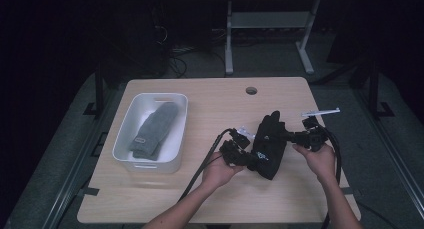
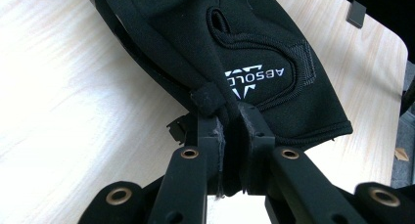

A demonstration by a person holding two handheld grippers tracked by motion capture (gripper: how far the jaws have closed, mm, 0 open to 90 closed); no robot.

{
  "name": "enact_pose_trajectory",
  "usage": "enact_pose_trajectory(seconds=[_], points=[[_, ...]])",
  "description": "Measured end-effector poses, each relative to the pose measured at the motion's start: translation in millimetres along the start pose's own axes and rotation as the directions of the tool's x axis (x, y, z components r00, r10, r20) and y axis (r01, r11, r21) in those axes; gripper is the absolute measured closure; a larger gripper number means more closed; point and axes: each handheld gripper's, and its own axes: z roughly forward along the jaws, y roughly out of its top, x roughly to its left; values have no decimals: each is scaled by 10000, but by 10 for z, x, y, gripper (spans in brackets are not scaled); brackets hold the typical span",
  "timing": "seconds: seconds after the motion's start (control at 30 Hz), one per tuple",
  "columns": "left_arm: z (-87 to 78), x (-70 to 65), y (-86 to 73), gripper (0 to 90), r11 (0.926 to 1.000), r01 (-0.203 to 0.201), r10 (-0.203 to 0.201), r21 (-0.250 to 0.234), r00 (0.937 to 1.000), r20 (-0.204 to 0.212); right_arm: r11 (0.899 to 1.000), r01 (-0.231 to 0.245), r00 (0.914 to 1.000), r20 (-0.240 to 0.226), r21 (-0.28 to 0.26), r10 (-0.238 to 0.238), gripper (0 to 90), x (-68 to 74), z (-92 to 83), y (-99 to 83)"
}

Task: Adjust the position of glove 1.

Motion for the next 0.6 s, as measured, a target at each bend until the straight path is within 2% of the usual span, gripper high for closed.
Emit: enact_pose_trajectory(seconds=[0.27,0.47,0.57,0.6], points=[[-177,24,5,817,9999,-19,18,-146,10000,-64,9998,208,9997,-84,-50,-209,774,126,-25,123],[-367,50,9,816,9993,33,-37,-367,9999,-123,9988,466,9987,-212,-119,-469,774,261,-37,263],[-515,79,9,816,9988,53,-62,-484,9998,-174,9982,557,9978,-346,-218,-564,774,354,-35,361],[-515,79,9,816,9988,53,-62,-484,9998,-174,9982,557,9978,-346,-218,-564,774,354,-35,361]])
